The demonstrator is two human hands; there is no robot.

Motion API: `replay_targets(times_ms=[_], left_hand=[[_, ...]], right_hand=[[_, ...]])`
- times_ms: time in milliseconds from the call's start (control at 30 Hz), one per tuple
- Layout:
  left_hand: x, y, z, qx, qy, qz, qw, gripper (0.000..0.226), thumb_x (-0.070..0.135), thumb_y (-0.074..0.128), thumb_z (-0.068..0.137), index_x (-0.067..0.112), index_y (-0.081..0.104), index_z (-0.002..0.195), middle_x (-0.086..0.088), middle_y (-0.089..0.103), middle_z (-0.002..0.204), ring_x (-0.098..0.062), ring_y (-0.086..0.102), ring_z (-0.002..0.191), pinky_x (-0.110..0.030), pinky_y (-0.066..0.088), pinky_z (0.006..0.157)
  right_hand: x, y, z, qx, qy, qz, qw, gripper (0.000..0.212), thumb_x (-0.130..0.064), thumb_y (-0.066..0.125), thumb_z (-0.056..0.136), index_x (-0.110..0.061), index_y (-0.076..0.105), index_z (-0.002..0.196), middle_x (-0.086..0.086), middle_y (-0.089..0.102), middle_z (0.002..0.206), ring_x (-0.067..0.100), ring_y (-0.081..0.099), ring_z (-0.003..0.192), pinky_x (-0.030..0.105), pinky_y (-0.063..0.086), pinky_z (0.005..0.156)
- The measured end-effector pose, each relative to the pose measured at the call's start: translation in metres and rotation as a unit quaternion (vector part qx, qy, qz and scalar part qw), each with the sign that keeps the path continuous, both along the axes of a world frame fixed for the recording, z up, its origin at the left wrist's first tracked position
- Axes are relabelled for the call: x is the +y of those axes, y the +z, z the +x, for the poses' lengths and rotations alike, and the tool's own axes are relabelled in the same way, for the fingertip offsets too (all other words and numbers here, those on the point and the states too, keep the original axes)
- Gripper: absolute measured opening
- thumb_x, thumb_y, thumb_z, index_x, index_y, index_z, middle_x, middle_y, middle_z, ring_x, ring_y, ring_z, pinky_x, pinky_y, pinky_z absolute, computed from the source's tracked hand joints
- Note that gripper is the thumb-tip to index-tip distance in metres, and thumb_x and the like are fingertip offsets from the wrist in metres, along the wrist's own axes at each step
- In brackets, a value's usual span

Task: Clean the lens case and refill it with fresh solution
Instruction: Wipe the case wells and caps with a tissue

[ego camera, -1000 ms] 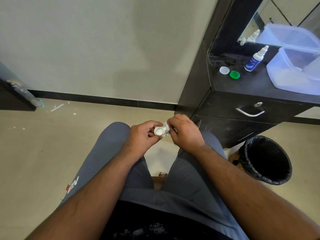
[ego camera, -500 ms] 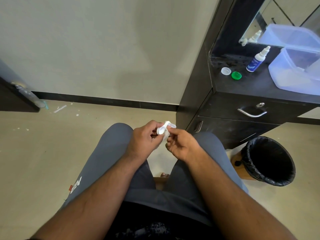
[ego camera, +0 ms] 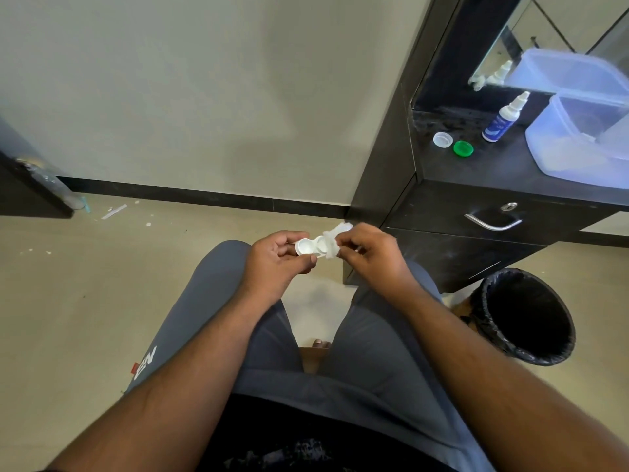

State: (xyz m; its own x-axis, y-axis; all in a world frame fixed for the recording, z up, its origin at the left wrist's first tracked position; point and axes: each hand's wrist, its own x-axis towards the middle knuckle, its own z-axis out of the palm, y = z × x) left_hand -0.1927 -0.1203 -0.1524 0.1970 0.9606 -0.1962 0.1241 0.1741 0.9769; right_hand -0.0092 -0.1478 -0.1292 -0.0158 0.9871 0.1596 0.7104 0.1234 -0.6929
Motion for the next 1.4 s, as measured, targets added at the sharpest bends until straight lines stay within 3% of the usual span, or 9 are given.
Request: replay_targets(times_ms=[233, 500, 667, 767, 933, 1033, 1133, 1267, 1400], left_hand=[[-0.001, 0.005, -0.001, -0.033, -0.022, -0.036, 0.999, 0.038, 0.004, 0.079, 0.074, 0.01, 0.066, 0.108, -0.004, 0.073, 0.099, -0.019, 0.072, 0.088, -0.028, 0.059, 0.069], [-0.004, 0.002, 0.003, -0.035, -0.032, -0.028, 0.998, 0.035, 0.001, 0.082, 0.07, 0.008, 0.066, 0.1, -0.007, 0.075, 0.094, -0.022, 0.072, 0.086, -0.038, 0.06, 0.074], [-0.007, 0.003, 0.006, -0.008, -0.024, 0.016, 1.0, 0.029, 0.003, 0.081, 0.073, 0.011, 0.065, 0.096, -0.001, 0.074, 0.092, -0.013, 0.073, 0.083, -0.028, 0.059, 0.072], [-0.011, 0.001, 0.006, 0.042, -0.039, 0.058, 0.997, 0.023, 0.011, 0.079, 0.076, 0.018, 0.065, 0.093, 0.005, 0.073, 0.091, -0.006, 0.07, 0.08, -0.025, 0.058, 0.072], [-0.016, 0.003, 0.007, 0.075, -0.049, 0.121, 0.989, 0.022, 0.022, 0.078, 0.078, 0.025, 0.063, 0.093, 0.014, 0.07, 0.087, 0.001, 0.068, 0.08, -0.019, 0.057, 0.069], [-0.01, 0.003, 0.003, 0.046, -0.038, 0.077, 0.995, 0.028, 0.018, 0.079, 0.077, 0.029, 0.064, 0.097, 0.014, 0.071, 0.094, -0.001, 0.068, 0.087, -0.023, 0.058, 0.076], [-0.006, -0.001, -0.001, -0.002, -0.033, 0.019, 0.999, 0.036, 0.01, 0.077, 0.078, 0.026, 0.067, 0.109, 0.004, 0.072, 0.104, -0.011, 0.068, 0.096, -0.035, 0.058, 0.084], [-0.005, 0.003, -0.001, -0.031, -0.053, -0.01, 0.998, 0.041, 0.006, 0.07, 0.084, 0.021, 0.065, 0.122, -0.001, 0.069, 0.117, -0.015, 0.067, 0.103, -0.035, 0.058, 0.085], [-0.004, 0.006, 0.001, -0.046, -0.069, -0.026, 0.996, 0.049, 0.004, 0.068, 0.085, 0.021, 0.058, 0.13, -0.002, 0.07, 0.115, -0.015, 0.068, 0.1, -0.031, 0.058, 0.082]], right_hand=[[0.011, -0.005, 0.006, -0.241, 0.163, 0.091, 0.952, 0.018, -0.017, 0.058, 0.088, -0.007, 0.072, 0.096, 0.01, 0.064, 0.079, 0.024, 0.056, 0.071, 0.035, 0.048, 0.06], [0.007, -0.007, -0.006, -0.236, 0.132, 0.111, 0.956, 0.035, -0.028, 0.046, 0.089, -0.007, 0.07, 0.075, 0.007, 0.06, 0.065, 0.016, 0.046, 0.059, 0.029, 0.04, 0.053], [0.0, -0.005, -0.024, -0.036, -0.022, -0.019, 0.999, 0.018, -0.013, 0.062, 0.087, -0.004, 0.068, 0.072, 0.0, 0.054, 0.067, 0.016, 0.049, 0.063, 0.028, 0.041, 0.056], [0.003, -0.003, -0.033, 0.121, -0.117, -0.116, 0.979, 0.018, -0.011, 0.062, 0.087, -0.001, 0.069, 0.073, 0.013, 0.062, 0.069, 0.02, 0.054, 0.059, 0.029, 0.048, 0.055], [0.015, 0.002, -0.031, 0.454, -0.275, -0.287, 0.797, 0.01, -0.01, 0.067, 0.08, -0.004, 0.066, 0.072, 0.004, 0.048, 0.052, 0.012, 0.039, 0.045, 0.024, 0.033, 0.04], [0.014, 0.002, -0.022, 0.523, -0.308, -0.248, 0.755, 0.009, -0.013, 0.067, 0.082, -0.005, 0.068, 0.086, -0.001, 0.049, 0.054, 0.009, 0.04, 0.047, 0.023, 0.033, 0.041], [0.011, 0.007, -0.006, 0.465, -0.284, -0.146, 0.826, 0.009, -0.012, 0.064, 0.086, -0.005, 0.07, 0.085, 0.0, 0.058, 0.062, 0.011, 0.048, 0.058, 0.025, 0.041, 0.054], [0.014, 0.012, 0.01, 0.235, -0.111, -0.128, 0.957, 0.008, -0.012, 0.067, 0.086, -0.014, 0.075, 0.082, 0.002, 0.069, 0.082, 0.012, 0.061, 0.073, 0.028, 0.049, 0.069], [0.024, 0.012, 0.012, 0.086, 0.035, -0.188, 0.978, 0.007, -0.013, 0.068, 0.085, -0.012, 0.075, 0.087, -0.007, 0.069, 0.084, 0.017, 0.065, 0.082, 0.034, 0.054, 0.079]])
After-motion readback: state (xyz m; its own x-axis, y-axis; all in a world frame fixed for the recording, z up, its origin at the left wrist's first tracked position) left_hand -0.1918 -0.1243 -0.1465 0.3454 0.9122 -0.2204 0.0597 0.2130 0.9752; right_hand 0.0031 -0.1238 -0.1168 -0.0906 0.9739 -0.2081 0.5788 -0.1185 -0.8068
